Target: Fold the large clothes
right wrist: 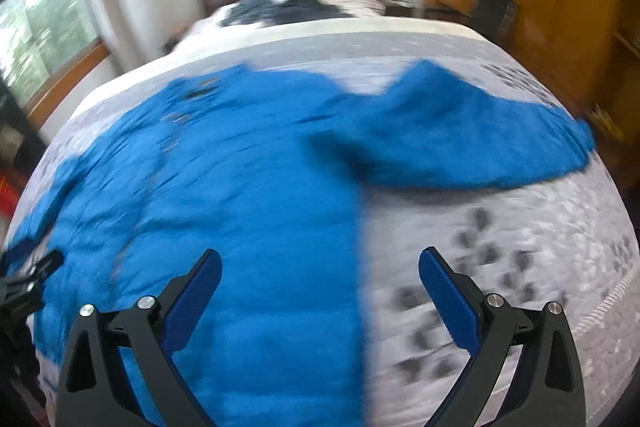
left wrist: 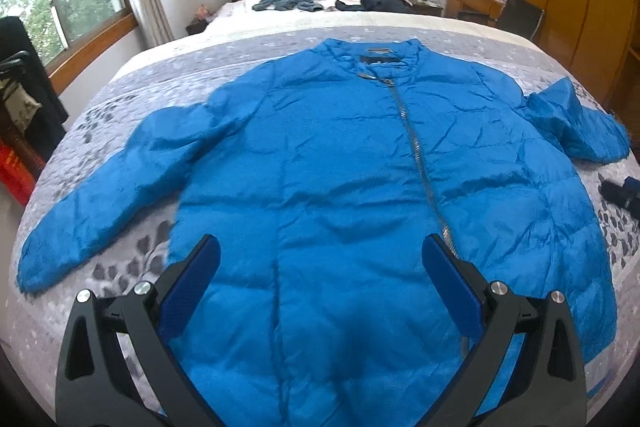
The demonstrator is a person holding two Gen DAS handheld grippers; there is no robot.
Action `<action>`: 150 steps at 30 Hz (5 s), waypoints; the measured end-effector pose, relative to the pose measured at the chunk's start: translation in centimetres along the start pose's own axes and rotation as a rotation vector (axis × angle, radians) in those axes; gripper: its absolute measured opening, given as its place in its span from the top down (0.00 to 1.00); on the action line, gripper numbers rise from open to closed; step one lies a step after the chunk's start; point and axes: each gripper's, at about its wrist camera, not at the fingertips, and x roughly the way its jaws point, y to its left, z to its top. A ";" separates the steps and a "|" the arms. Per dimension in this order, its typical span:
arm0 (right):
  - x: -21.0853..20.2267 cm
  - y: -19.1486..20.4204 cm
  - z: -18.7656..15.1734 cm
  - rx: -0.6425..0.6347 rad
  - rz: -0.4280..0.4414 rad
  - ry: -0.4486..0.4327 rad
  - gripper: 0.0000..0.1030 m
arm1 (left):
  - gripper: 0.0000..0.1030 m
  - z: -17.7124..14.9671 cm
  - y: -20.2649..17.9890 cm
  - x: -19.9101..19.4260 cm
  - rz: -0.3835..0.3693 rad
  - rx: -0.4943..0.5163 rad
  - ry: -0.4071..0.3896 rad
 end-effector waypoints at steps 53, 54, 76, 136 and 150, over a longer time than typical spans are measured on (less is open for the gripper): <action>5.9 -34.8 8.2 0.605 -0.170 0.006 0.94 | 0.03 7.9 -4.8 8.5 -0.100 -0.109 0.047; 5.0 -33.8 8.8 0.584 -0.171 -0.018 0.94 | 0.03 7.9 -4.3 8.3 -0.100 -0.115 0.043; 0.9 6.1 13.6 -0.134 0.225 -0.124 0.96 | 0.03 6.1 3.7 6.4 -0.098 -0.184 0.011; 7.0 -7.5 12.4 0.120 0.275 -0.008 0.55 | 0.84 14.4 0.7 7.9 -0.325 -0.236 -0.043; 15.3 -2.4 8.9 0.018 0.221 0.221 0.50 | 0.76 9.2 9.3 14.1 -0.261 -0.356 0.118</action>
